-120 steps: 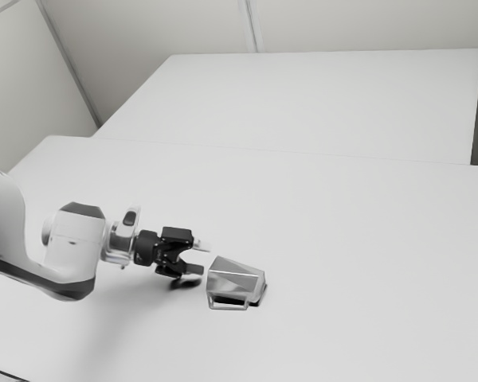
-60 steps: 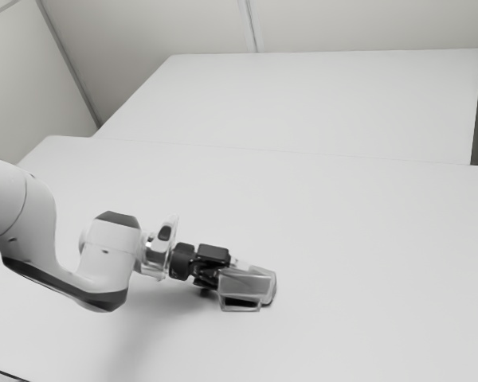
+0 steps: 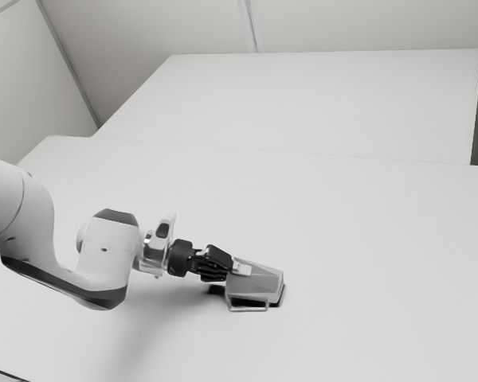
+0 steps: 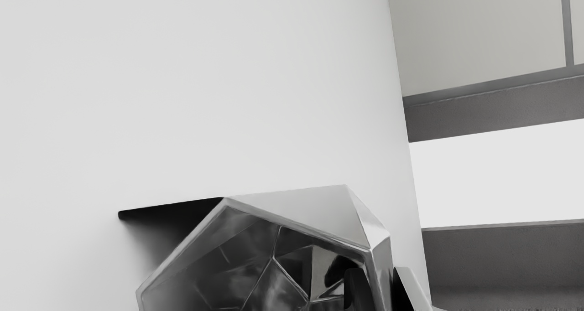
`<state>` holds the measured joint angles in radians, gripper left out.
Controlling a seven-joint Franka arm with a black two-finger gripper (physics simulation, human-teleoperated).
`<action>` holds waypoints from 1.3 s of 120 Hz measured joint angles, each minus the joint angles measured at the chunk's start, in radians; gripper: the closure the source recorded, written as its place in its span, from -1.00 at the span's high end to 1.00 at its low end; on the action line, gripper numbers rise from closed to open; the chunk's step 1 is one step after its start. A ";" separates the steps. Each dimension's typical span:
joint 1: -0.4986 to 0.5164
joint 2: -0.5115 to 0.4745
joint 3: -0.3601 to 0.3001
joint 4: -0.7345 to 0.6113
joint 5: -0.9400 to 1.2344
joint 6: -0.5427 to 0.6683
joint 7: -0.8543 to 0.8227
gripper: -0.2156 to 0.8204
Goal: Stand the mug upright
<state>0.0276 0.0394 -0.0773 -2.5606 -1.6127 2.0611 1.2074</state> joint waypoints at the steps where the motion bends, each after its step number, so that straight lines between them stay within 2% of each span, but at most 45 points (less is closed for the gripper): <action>1: 0.000 -0.001 0.000 0.000 0.000 0.000 0.000 -0.84; 13: 0.000 -0.025 -0.007 0.027 0.018 0.013 -0.002 -0.87; 24: -0.007 -0.056 -0.008 0.121 0.177 0.050 -0.010 -0.89; 40: -0.011 -0.083 -0.010 0.362 0.699 0.071 -0.094 -0.91; 52: -0.001 -0.094 -0.014 0.414 1.043 0.048 -0.227 -0.91; 60: 0.007 -0.123 -0.018 0.381 1.190 0.033 -0.325 -0.91; 70: 0.007 -0.222 -0.043 0.247 1.292 0.045 -0.443 -0.91; 81: 0.002 -0.281 -0.063 0.134 1.348 0.089 -0.562 -0.92; 116: 0.002 -0.301 -0.096 0.017 1.404 0.224 -0.853 -0.92; 139: 0.002 -0.301 -0.102 0.008 1.400 0.248 -0.981 -0.13; 156: 0.003 -0.331 -0.106 0.029 1.403 0.225 -1.054 0.22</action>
<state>0.0303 -0.2917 -0.1837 -2.5314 -0.2094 2.2864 0.1530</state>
